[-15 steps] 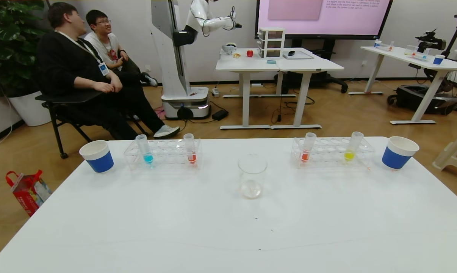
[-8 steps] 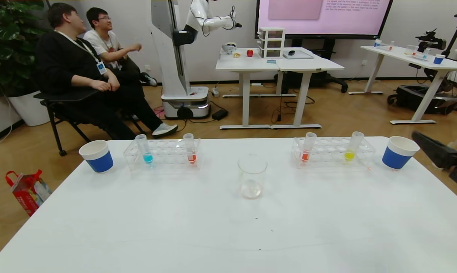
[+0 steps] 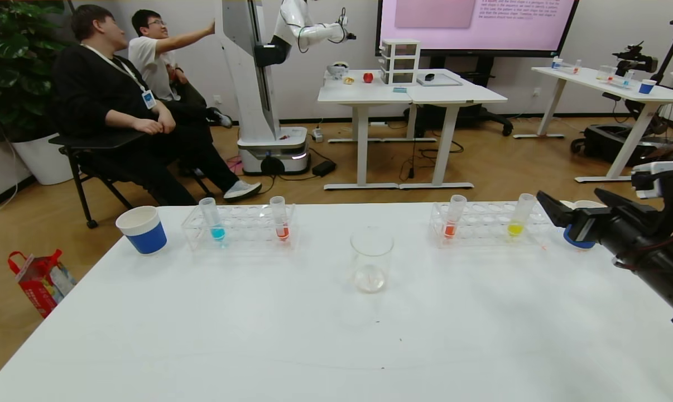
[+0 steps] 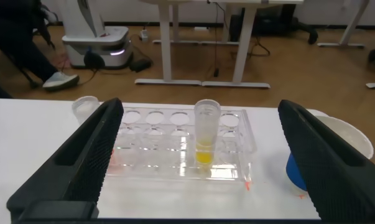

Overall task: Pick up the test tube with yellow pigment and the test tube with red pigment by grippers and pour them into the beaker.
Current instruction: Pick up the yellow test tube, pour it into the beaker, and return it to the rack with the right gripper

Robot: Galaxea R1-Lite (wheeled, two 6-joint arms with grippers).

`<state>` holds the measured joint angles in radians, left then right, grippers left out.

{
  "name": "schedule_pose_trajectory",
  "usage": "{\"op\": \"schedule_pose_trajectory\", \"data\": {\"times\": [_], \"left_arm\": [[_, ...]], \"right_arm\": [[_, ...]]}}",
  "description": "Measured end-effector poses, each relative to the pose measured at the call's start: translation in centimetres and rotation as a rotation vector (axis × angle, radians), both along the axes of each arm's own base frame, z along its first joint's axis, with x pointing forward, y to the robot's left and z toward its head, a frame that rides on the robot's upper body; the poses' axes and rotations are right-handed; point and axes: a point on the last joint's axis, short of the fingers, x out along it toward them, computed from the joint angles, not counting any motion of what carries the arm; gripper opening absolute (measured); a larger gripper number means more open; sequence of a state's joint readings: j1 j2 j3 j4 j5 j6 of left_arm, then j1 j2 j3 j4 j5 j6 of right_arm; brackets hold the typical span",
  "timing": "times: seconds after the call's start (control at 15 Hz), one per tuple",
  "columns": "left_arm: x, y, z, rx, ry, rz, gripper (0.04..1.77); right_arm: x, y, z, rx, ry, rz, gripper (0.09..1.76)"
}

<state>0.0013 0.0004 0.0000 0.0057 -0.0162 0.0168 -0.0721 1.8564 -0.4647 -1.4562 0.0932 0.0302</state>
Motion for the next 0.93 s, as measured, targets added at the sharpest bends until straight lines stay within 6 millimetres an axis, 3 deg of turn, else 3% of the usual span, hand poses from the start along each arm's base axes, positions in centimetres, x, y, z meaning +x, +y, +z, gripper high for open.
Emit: {"op": "schedule_pose_trajectory", "data": {"times": [0.33,0.93], "left_arm": [[0.0,0.0,0.0,0.0,0.0,0.001,1.75],[0.0,0.0,0.0,0.0,0.0,0.0,1.75]], "right_arm": [[2.7,-0.9,-4.2,0.004,0.056,0.014,1.74],[6.7,-1.6,-6.2,0.0,0.039,0.009,1.74]]}}
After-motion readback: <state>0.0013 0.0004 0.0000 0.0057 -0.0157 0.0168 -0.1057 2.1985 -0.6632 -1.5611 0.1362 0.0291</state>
